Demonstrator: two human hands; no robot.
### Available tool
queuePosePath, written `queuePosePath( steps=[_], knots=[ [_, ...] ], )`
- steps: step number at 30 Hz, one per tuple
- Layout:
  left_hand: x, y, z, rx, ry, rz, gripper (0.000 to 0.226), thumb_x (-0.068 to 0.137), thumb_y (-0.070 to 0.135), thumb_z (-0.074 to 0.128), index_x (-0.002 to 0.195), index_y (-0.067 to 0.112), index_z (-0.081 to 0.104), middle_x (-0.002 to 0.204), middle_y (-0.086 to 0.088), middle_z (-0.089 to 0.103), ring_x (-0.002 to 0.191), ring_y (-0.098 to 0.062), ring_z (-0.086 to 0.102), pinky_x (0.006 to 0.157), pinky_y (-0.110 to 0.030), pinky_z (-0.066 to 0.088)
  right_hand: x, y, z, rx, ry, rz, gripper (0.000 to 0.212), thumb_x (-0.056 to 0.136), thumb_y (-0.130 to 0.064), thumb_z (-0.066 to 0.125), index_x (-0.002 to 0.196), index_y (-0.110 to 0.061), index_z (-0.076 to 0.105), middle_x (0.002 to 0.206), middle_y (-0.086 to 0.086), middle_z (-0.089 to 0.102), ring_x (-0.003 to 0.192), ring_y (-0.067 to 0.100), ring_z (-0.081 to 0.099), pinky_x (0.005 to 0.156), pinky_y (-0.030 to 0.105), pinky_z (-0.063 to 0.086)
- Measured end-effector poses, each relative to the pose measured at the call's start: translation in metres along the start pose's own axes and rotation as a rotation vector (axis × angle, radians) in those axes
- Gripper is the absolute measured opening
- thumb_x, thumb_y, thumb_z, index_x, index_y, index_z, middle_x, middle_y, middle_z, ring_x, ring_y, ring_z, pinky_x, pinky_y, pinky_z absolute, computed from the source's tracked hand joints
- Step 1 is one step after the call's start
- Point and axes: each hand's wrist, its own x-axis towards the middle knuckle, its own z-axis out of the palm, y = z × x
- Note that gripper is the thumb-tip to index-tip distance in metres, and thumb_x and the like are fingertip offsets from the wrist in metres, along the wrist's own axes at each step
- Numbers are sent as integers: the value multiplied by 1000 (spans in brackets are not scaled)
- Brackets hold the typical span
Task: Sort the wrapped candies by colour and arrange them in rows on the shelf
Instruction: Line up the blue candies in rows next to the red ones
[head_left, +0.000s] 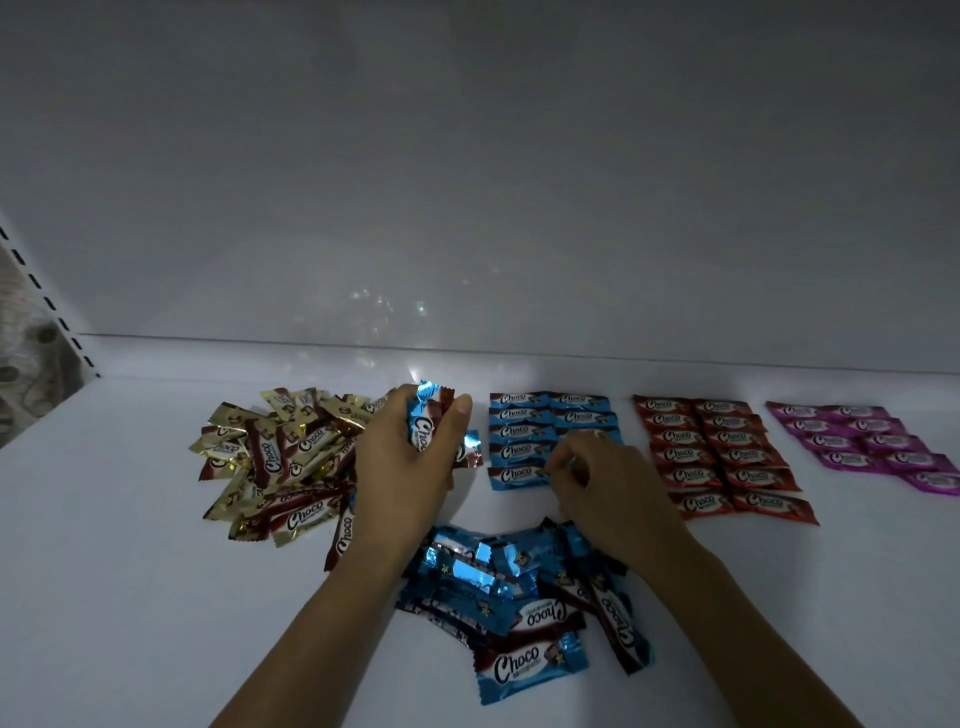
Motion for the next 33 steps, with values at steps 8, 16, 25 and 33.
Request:
queuePosePath(
  steps=[8,16,25,33],
  knots=[
    [-1,0,2,-4,1,6,22,89,38,59,77,20,58,67,5,62,62,-15,62,55,-27,46,-3,-2,6,58,62,-180,11,89,-21,59,100,-22,62,92,-14,65,84,-1,60,74,16,50],
    [-6,7,11,-156,-114,-39,18,85,39,54,89,21,56,68,13,62,60,4,57,52,-12,44,-2,-27,-8,732,-40,-13,27,72,-43,62,87,-21,65,79,-5,70,67,2,64,56,13,46],
    [-10,11,17,-207,-214,3,15,88,32,55,88,17,56,63,12,62,55,1,56,51,-12,42,-2,-26,-10,843,-47,-38,7,87,-7,61,81,-8,65,69,3,70,53,12,59,45,22,41],
    [-8,15,9,-242,-193,-3,6,87,14,62,82,13,59,54,14,60,45,3,51,47,-10,40,1,-24,-19,1013,81,124,7,90,-6,57,88,-2,62,72,6,71,54,13,60,44,22,44]
  ],
)
